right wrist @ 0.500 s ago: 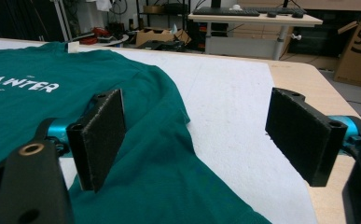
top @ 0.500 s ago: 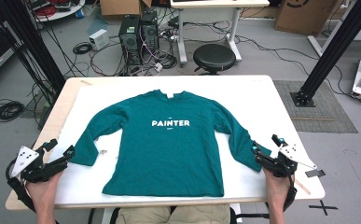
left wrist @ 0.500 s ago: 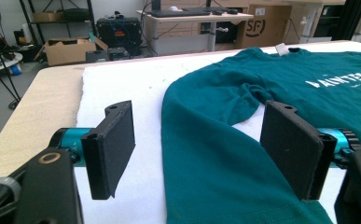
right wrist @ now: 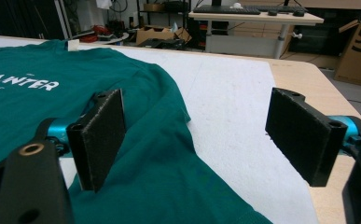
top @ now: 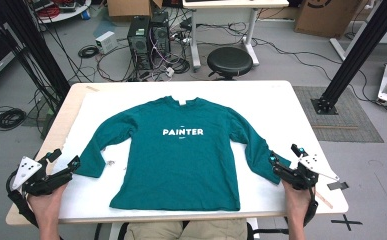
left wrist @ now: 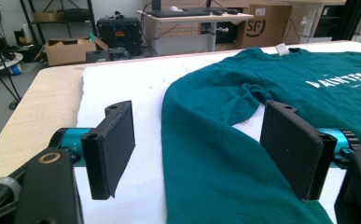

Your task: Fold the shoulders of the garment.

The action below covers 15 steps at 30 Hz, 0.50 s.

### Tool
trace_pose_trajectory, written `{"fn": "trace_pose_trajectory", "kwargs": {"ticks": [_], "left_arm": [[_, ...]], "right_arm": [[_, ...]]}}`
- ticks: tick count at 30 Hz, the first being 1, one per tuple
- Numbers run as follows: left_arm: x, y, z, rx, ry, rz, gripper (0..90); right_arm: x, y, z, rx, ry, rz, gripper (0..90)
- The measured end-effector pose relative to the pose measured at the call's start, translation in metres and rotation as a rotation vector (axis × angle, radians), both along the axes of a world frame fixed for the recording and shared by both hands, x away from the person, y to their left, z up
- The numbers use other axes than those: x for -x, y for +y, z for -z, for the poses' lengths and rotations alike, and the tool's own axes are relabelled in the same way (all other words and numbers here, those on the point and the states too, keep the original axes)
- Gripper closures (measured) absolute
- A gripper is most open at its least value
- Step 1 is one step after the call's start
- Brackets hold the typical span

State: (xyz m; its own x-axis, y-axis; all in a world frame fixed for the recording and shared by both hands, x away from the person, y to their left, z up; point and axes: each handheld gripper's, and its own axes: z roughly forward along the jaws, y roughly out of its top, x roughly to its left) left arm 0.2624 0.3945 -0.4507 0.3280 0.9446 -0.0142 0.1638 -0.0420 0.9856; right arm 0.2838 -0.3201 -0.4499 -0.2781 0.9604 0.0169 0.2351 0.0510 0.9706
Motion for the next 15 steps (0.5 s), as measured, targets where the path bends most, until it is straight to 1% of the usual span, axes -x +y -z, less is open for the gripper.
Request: {"fn": "trace_pose_trajectory", "kwargs": {"ticks": [2, 6, 11, 13, 14, 15], "left_arm": [[-0.0001, 0.0, 0.0, -0.001, 0.001, -0.001, 26.2], [-0.0009, -0.0001, -0.0001, 0.001, 0.009, -0.007, 26.2], [-0.0007, -0.0006, -0.0002, -0.001, 0.009, -0.02, 26.3], [-0.0014, -0.0008, -0.0004, -0.002, 0.018, -0.028, 26.4], [-0.002, -0.0008, -0.0006, -0.005, 0.025, -0.033, 26.4], [-0.0035, -0.0011, -0.0008, -0.002, 0.041, -0.048, 26.4]], "right_arm": [[-0.0006, -0.0004, 0.0, 0.008, -0.008, -0.003, 20.5], [-0.0005, -0.0002, 0.0, 0.008, -0.006, -0.002, 20.5], [-0.0013, 0.0002, -0.0002, 0.008, 0.0, 0.002, 20.5], [-0.0013, 0.0001, -0.0002, 0.005, 0.005, 0.001, 20.5], [-0.002, -0.0005, -0.0002, 0.009, 0.0, -0.001, 20.5], [-0.002, -0.0004, -0.0002, 0.01, 0.001, 0.002, 20.5]]}}
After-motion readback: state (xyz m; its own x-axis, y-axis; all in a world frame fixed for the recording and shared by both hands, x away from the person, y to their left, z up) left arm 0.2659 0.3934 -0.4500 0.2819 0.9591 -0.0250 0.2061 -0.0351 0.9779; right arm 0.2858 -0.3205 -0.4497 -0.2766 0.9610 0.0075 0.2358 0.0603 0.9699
